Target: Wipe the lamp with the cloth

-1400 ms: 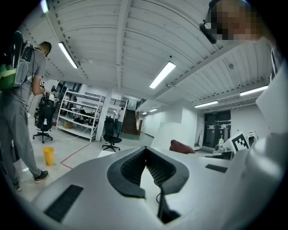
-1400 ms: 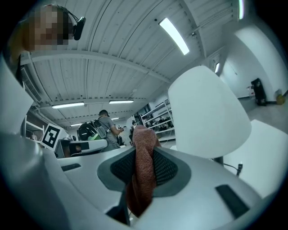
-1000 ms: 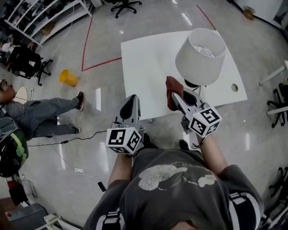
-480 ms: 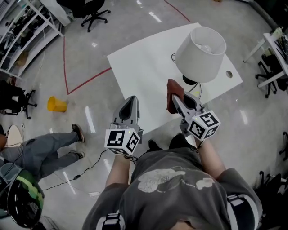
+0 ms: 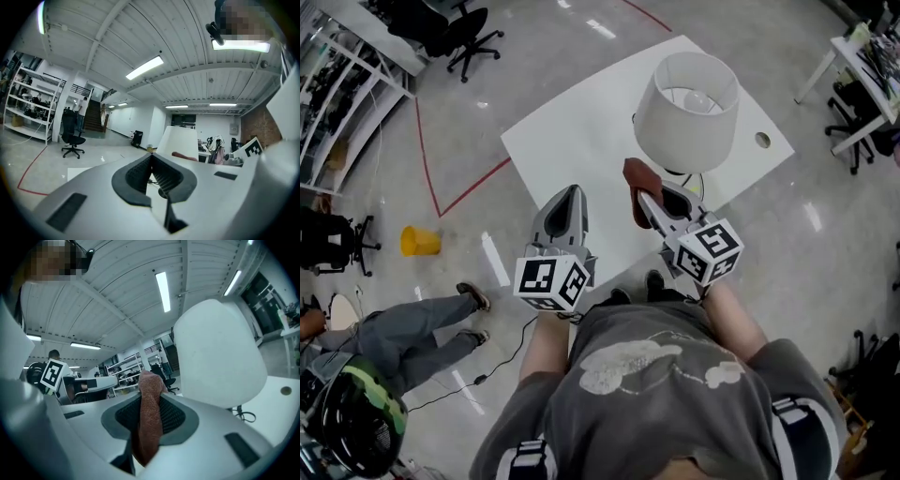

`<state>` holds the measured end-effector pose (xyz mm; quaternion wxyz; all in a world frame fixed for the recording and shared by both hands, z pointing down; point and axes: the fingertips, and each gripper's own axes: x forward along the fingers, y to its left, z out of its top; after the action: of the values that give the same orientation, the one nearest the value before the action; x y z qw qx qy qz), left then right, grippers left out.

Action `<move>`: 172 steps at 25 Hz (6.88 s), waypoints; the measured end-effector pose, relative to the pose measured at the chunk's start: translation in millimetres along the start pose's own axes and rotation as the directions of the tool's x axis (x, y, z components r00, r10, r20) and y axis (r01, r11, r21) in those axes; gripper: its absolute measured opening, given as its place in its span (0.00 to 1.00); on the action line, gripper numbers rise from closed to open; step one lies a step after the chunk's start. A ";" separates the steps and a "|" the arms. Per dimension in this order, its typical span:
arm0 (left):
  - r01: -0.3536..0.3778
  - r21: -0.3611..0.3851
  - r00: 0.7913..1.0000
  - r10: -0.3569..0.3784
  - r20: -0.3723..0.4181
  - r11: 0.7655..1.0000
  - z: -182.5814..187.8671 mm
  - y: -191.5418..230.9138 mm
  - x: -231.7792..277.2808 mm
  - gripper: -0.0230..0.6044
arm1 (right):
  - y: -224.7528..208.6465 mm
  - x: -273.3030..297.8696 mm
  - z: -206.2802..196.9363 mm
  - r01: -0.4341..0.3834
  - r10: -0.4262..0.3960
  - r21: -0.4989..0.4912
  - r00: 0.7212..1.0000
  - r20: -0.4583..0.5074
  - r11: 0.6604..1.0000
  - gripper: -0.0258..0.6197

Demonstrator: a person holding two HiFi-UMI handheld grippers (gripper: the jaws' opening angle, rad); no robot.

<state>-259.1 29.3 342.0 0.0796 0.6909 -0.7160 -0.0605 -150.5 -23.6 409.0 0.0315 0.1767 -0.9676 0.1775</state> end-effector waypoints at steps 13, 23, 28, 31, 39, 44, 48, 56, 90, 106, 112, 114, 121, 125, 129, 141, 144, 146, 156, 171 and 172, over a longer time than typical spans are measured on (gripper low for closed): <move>0.245 -0.007 0.968 -0.245 -0.059 0.969 4.4 48.5 53.3 0.05 | -0.5 63.4 15.4 0.206 -0.211 0.062 0.974 0.078 0.977 0.17; 0.460 0.017 0.886 -0.458 -0.069 0.888 25.1 71.6 104.8 0.05 | -11.2 107.9 62.9 0.417 -0.445 0.160 0.866 0.229 0.894 0.17; 0.516 0.035 0.857 -0.516 -0.017 0.856 55.2 75.7 131.4 0.05 | -26.9 112.8 94.8 0.481 -0.530 0.224 0.791 0.305 0.848 0.17; 0.552 0.051 0.833 -0.553 0.008 0.833 74.4 73.7 149.7 0.05 | -38.0 107.8 121.3 0.522 -0.588 0.271 0.724 0.361 0.809 0.17; 0.600 0.052 0.798 -0.602 0.024 0.798 87.1 52.6 175.1 0.05 | -63.0 93.3 165.3 0.533 -0.675 0.415 0.596 0.434 0.737 0.17; 0.602 0.034 0.798 -0.603 -0.004 0.797 72.0 44.3 172.3 0.05 | -72.9 88.7 156.5 0.541 -0.703 0.452 0.582 0.409 0.710 0.17; 0.585 0.020 0.811 -0.585 -0.025 0.811 60.2 50.0 166.6 0.05 | -75.8 95.6 134.8 0.530 -0.711 0.484 0.604 0.361 0.696 0.17; 0.514 -0.027 0.853 -0.514 -0.090 0.858 20.9 73.5 156.4 0.05 | -81.3 109.3 69.8 0.528 -0.707 0.517 0.664 0.242 0.674 0.17; 0.403 0.027 0.915 -0.402 -0.047 0.915 23.2 -11.4 99.1 0.05 | -26.5 25.8 82.0 0.272 -0.386 0.412 0.895 0.224 0.870 0.17; 0.251 -0.106 0.927 -0.270 -0.261 0.962 -100.6 -25.2 77.7 0.05 | -50.9 5.8 -45.1 0.260 -0.254 0.361 0.965 -0.065 0.896 0.17; 0.216 -0.091 0.950 -0.231 -0.211 0.972 -87.8 -38.5 76.4 0.05 | -33.0 -10.0 -25.7 0.122 -0.119 0.209 0.992 -0.027 0.970 0.17; 0.208 -0.084 0.961 -0.220 -0.166 0.974 -69.7 -43.9 75.5 0.05 | -23.2 -18.7 -13.8 0.043 -0.042 0.146 0.999 -0.006 0.988 0.17; 0.264 -0.018 0.964 -0.264 0.016 0.964 18.5 -75.0 77.6 0.05 | -19.3 -38.5 65.8 -0.025 0.024 0.006 0.993 0.117 1.000 0.17; 0.301 0.018 0.950 -0.302 0.080 0.953 53.8 -86.9 80.6 0.05 | -26.0 -42.1 105.1 0.007 -0.007 0.002 0.979 0.203 1.000 0.17; 0.324 -0.005 0.943 -0.322 0.079 0.946 49.4 -80.5 82.3 0.05 | -42.4 -46.0 110.7 0.089 -0.097 0.047 0.968 0.230 0.995 0.17; 0.357 -0.172 0.930 -0.366 -0.023 0.918 -12.5 -70.0 72.2 0.05 | -71.4 -75.5 38.0 0.265 -0.278 0.140 0.957 0.080 0.954 0.17; 0.333 -0.184 0.937 -0.347 -0.049 0.925 -28.3 -73.5 69.6 0.05 | -80.8 -83.3 17.6 0.266 -0.276 0.162 0.960 0.048 0.950 0.17; 0.310 -0.181 0.943 -0.326 -0.067 0.933 -39.3 -77.4 69.3 0.05 | -88.6 -87.3 6.2 0.253 -0.261 0.165 0.965 0.027 0.953 0.17; 0.183 -0.155 0.979 -0.194 -0.060 0.971 -54.7 -122.1 76.8 0.05 | -109.8 -108.3 -10.5 0.080 -0.072 0.107 0.994 -0.078 0.991 0.17; -0.002 -0.016 0.990 0.004 0.141 1.000 17.2 -194.1 87.8 0.05 | -104.4 -126.1 105.1 -0.339 0.345 -0.084 0.936 0.071 0.937 0.17; -0.017 -0.007 0.988 0.018 0.155 1.000 22.6 -198.4 87.5 0.05 | -104.6 -123.6 113.6 -0.358 0.365 -0.090 0.928 0.079 0.929 0.17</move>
<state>-72.0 -66.2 283.5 0.0263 0.6776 -0.7258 -0.1155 2.3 -114.4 322.3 -0.0411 0.0022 -0.9899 0.1359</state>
